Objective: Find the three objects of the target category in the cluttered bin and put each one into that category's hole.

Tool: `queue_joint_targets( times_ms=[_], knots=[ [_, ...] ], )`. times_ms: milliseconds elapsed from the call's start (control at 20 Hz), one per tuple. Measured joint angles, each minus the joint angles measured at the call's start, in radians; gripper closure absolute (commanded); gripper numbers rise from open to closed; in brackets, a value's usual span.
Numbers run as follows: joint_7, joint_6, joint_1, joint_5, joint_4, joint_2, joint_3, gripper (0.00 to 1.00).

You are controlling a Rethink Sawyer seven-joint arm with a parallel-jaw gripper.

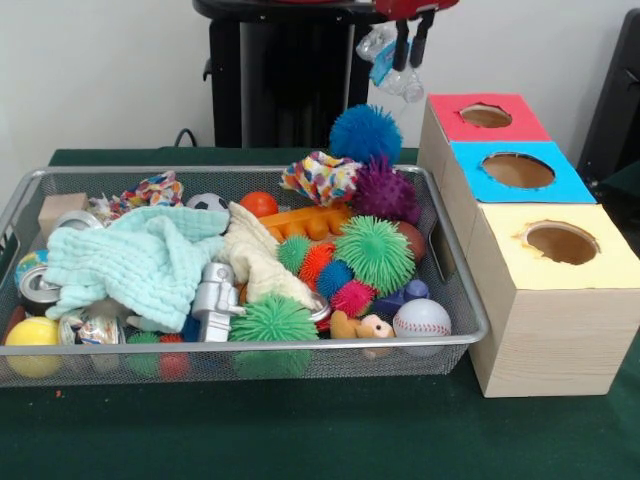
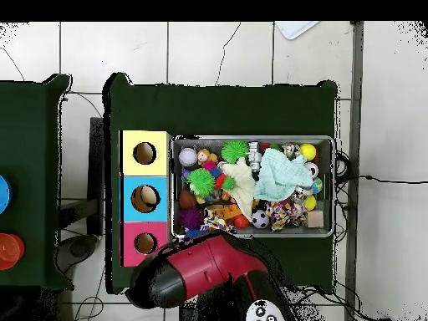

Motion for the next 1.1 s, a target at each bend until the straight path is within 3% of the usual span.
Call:
queue_joint_targets(
  times_ms=[400,700,1100],
  knots=[
    [0.0,0.0,-0.093,-0.022,0.002,0.021,-0.025,1.0],
    [0.0,0.107,-0.19,-0.014,-0.016,-0.005,-0.018,1.0],
    [0.0,0.257,-0.221,0.048,-0.022,-0.091,0.002,1.0]
  ],
)
